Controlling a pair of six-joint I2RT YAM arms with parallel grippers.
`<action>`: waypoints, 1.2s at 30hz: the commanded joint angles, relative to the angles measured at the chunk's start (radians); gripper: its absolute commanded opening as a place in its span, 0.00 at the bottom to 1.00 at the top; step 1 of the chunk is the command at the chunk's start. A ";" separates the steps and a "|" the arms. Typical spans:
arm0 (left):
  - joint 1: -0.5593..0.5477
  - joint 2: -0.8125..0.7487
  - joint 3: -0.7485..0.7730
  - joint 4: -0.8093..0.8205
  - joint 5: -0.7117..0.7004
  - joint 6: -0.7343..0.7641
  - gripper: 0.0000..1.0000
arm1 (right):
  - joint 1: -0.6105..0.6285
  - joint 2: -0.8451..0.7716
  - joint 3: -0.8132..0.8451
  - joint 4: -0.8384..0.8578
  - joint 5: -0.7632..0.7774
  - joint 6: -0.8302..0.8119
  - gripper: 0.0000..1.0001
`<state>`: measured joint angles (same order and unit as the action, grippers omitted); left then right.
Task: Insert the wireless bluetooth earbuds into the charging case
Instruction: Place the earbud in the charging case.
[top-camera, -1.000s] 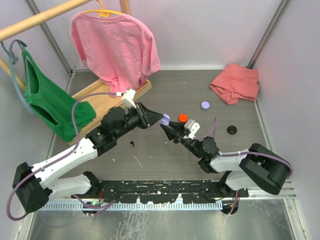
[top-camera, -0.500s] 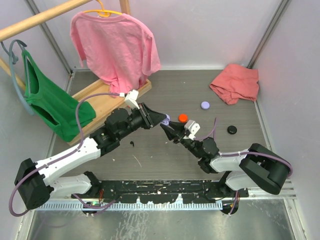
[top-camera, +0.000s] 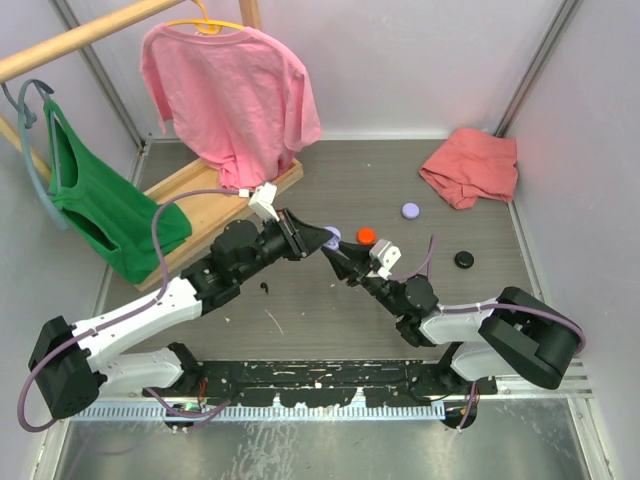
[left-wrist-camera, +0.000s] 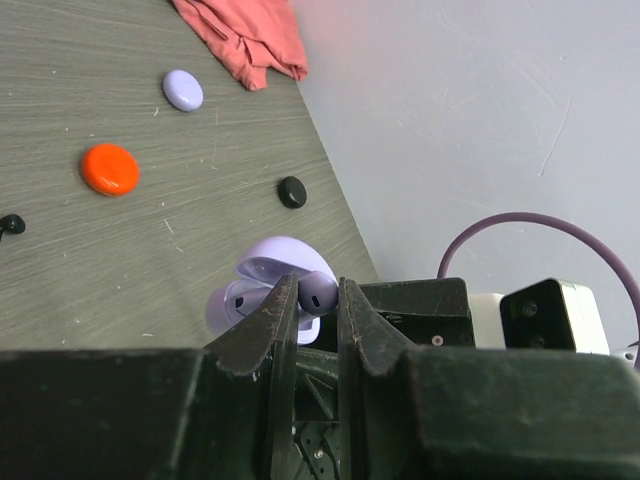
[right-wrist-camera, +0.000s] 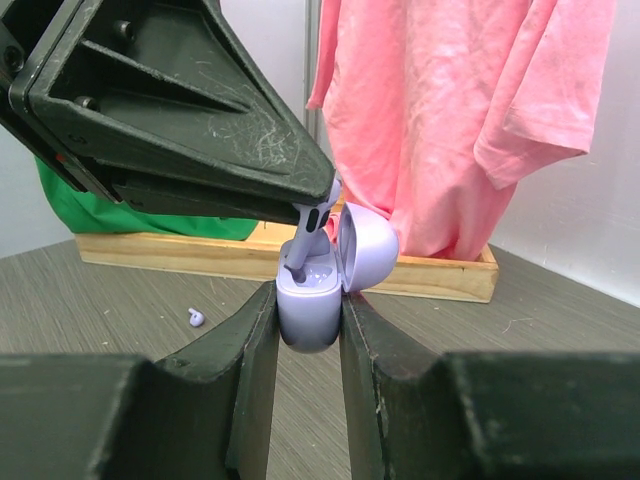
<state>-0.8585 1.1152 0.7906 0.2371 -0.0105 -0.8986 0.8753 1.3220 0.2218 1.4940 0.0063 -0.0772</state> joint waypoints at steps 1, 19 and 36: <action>-0.009 -0.038 -0.011 0.052 -0.032 0.010 0.06 | 0.006 -0.033 0.030 0.112 0.016 -0.018 0.01; -0.020 -0.077 -0.055 0.038 -0.097 -0.003 0.11 | 0.007 -0.037 0.024 0.123 0.021 -0.012 0.01; -0.022 -0.074 -0.056 0.001 -0.114 -0.018 0.16 | 0.007 -0.035 0.018 0.125 0.026 -0.010 0.01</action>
<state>-0.8799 1.0573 0.7361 0.2447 -0.0761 -0.9131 0.8818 1.3174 0.2218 1.4948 0.0101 -0.0769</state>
